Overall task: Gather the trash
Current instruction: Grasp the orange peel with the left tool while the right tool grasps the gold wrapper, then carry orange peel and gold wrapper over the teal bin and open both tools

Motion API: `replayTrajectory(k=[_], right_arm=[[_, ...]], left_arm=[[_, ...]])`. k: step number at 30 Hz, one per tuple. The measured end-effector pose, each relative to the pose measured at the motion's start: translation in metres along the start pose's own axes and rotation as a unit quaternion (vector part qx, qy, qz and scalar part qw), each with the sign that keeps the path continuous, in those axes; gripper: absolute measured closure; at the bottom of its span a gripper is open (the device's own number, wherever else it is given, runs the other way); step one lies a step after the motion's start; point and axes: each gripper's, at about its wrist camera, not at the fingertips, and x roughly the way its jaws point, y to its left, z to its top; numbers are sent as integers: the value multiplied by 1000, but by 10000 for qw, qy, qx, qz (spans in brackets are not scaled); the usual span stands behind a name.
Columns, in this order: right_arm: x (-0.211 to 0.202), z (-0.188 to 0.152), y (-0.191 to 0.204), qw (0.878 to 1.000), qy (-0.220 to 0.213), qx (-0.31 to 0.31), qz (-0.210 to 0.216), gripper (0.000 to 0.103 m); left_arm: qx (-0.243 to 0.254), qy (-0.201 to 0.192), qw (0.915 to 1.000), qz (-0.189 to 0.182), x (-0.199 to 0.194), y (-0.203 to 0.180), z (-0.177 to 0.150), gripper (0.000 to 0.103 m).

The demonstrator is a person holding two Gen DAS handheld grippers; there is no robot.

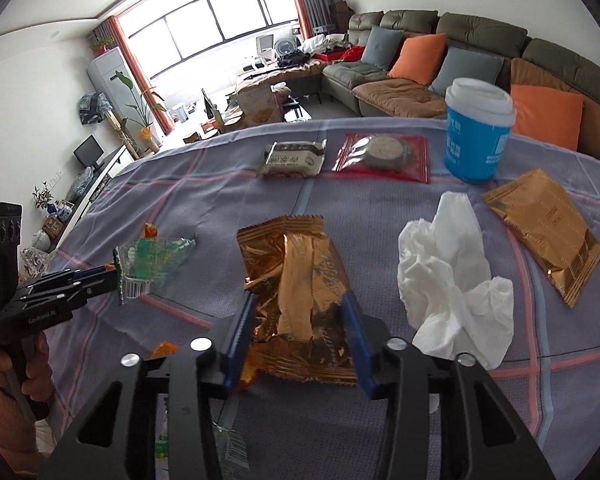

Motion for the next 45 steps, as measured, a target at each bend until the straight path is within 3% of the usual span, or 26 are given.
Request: replayTrajectory(k=[6, 9, 19, 29, 45], right_arm=[[-5, -2, -1, 9999, -74, -16, 103, 81], [-9, -1, -1, 9998, -158, 13, 146, 85], [-26, 2, 9, 9983, -429, 41, 384, 86], [-44, 8, 47, 9930, -671, -240, 939, 86], [-11, 0, 147, 9746, -193, -925, 2030, 86]], left_arm=[[52, -106, 9999, 16, -6, -2, -7, 89], [59, -185, 9998, -4, -11, -3, -9, 89], [48, -498, 9987, 58, -42, 2, -24, 90], [-207, -714, 9972, 94, -74, 22, -42, 91], [-600, -1087, 9919, 268, -136, 54, -77, 91]])
